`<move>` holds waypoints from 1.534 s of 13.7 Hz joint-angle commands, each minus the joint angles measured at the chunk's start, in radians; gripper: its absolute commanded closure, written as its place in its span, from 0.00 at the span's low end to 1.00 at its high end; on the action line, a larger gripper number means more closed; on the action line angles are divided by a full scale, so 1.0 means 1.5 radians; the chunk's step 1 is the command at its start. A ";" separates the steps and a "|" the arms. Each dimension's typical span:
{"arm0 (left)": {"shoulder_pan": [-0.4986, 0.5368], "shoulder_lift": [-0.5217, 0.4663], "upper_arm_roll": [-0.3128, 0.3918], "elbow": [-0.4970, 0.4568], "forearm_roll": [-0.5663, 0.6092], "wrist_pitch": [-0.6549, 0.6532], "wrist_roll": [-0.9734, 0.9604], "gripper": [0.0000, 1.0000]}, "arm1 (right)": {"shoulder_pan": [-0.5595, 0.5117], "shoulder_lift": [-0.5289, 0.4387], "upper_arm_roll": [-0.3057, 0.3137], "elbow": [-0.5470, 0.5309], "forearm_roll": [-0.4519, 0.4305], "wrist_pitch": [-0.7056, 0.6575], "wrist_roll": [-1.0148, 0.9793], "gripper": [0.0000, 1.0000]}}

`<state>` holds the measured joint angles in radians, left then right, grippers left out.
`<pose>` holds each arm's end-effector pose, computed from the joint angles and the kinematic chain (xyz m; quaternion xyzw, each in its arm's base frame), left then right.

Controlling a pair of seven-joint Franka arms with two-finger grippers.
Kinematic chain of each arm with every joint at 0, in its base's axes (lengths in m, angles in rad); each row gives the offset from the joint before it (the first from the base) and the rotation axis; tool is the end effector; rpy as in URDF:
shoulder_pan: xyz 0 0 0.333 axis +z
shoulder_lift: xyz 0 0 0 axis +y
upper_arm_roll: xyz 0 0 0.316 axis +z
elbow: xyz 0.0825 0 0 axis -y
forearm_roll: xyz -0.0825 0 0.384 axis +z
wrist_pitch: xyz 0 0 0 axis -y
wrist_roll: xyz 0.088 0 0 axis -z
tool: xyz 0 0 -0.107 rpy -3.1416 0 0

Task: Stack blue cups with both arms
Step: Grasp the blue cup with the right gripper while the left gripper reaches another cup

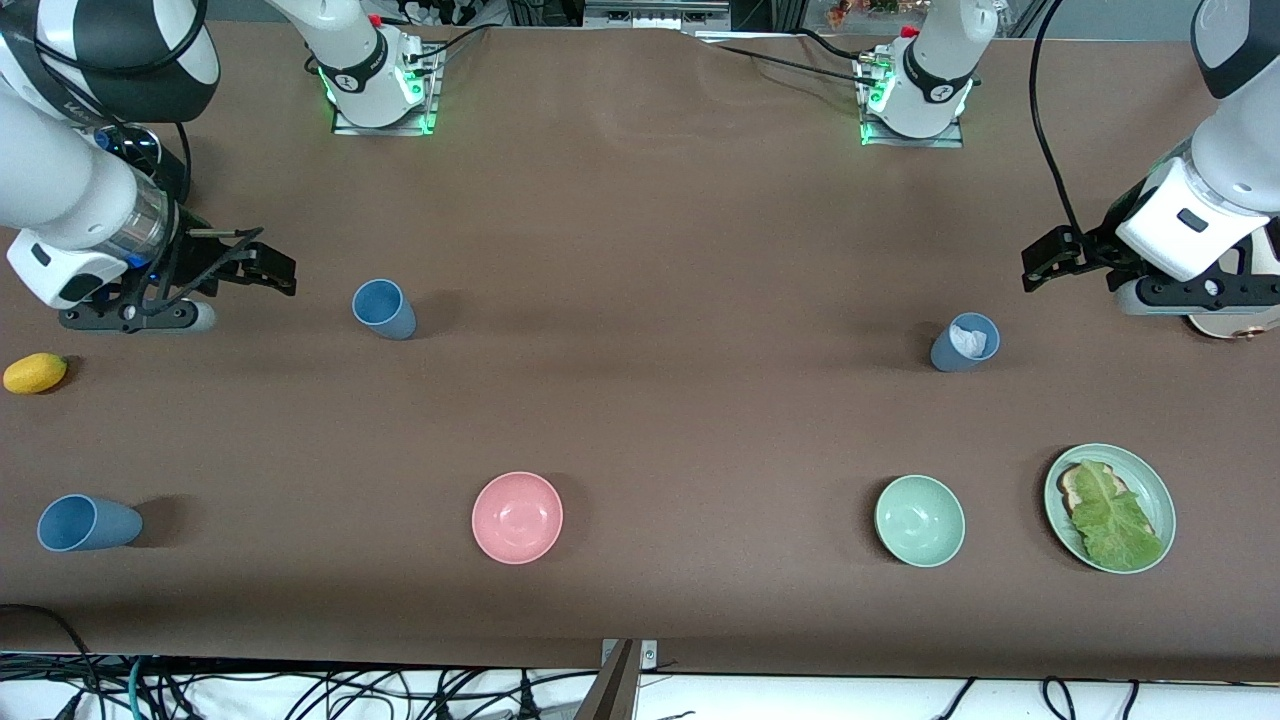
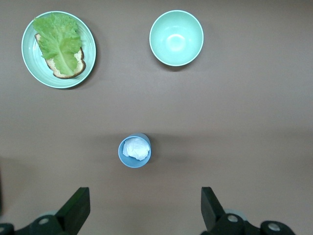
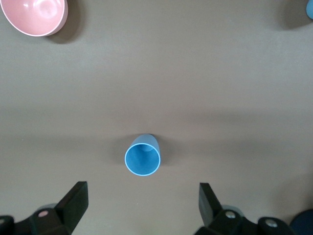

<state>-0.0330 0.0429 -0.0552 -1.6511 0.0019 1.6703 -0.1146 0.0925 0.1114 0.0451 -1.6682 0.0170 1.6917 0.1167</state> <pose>0.5705 -0.0497 0.5708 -0.9998 -0.0131 0.0118 0.0010 0.5825 0.0812 0.5248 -0.9989 -0.0090 0.0449 0.0052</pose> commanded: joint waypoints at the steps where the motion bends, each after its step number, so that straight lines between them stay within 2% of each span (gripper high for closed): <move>1: 0.000 0.003 0.000 0.016 -0.010 -0.014 -0.002 0.00 | -0.007 -0.006 0.009 -0.022 0.004 -0.005 0.000 0.00; 9: 0.002 0.006 0.003 0.017 -0.011 -0.014 0.002 0.00 | -0.007 -0.015 0.008 -0.163 0.000 0.120 -0.001 0.00; 14: 0.037 0.060 0.005 -0.004 -0.009 -0.015 0.080 0.00 | -0.007 -0.024 0.008 -0.288 -0.004 0.248 -0.008 0.00; 17: 0.053 0.090 0.006 -0.061 0.010 0.016 0.109 0.00 | -0.007 -0.028 0.008 -0.350 -0.006 0.317 -0.008 0.00; 21: 0.065 0.086 0.005 -0.226 0.045 0.198 0.113 0.00 | -0.007 -0.028 0.008 -0.415 -0.006 0.388 -0.008 0.00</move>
<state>0.0501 0.2052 -0.0424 -1.8639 0.0432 1.8576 0.0292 0.0925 0.1085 0.0461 -2.2204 0.0152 2.2208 0.1141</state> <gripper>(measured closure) 0.000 0.000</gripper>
